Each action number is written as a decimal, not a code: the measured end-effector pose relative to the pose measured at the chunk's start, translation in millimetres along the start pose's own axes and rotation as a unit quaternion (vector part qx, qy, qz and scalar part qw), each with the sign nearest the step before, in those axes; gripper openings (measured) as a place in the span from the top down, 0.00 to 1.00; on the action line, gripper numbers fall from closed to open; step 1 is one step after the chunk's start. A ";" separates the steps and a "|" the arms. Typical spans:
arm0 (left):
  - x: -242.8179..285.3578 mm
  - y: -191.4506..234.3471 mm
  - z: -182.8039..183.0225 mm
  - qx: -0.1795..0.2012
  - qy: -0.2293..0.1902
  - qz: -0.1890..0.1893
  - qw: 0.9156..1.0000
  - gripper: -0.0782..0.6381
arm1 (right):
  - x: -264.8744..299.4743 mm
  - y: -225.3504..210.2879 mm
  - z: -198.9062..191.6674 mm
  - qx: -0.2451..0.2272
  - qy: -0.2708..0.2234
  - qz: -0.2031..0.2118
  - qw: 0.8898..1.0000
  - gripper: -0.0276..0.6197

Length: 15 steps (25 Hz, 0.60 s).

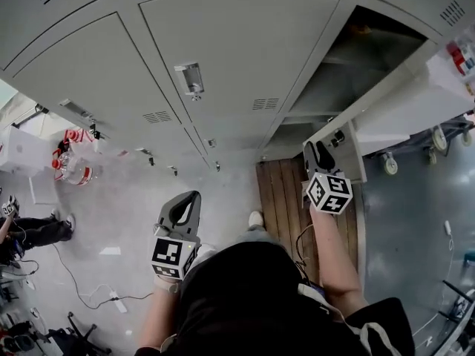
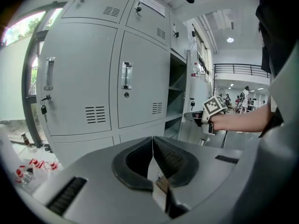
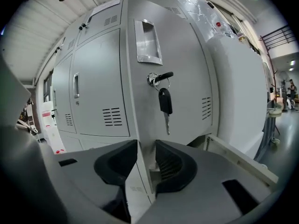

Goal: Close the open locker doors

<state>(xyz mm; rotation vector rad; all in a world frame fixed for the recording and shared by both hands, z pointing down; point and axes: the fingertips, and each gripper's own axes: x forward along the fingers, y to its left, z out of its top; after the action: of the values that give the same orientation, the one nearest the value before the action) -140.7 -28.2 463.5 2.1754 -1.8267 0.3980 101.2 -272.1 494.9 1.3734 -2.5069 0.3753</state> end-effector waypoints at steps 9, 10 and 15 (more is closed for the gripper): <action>-16.1 17.8 -12.3 -0.030 0.011 0.070 0.997 0.86 | 55.0 16.9 17.9 -0.016 -0.007 0.040 0.999 0.74; -16.8 17.9 -12.1 -0.030 0.011 0.074 0.997 0.86 | 60.4 17.9 19.6 -0.017 -0.007 0.044 0.999 0.74; -18.6 17.0 -10.6 -0.032 0.014 0.097 0.995 0.86 | 86.2 20.6 27.4 -0.019 -0.009 0.063 0.998 0.74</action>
<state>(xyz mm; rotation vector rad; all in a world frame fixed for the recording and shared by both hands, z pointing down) -160.9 -10.1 466.8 1.9483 -2.0132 0.4008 36.2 -338.2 496.9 1.2143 -2.6085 0.3390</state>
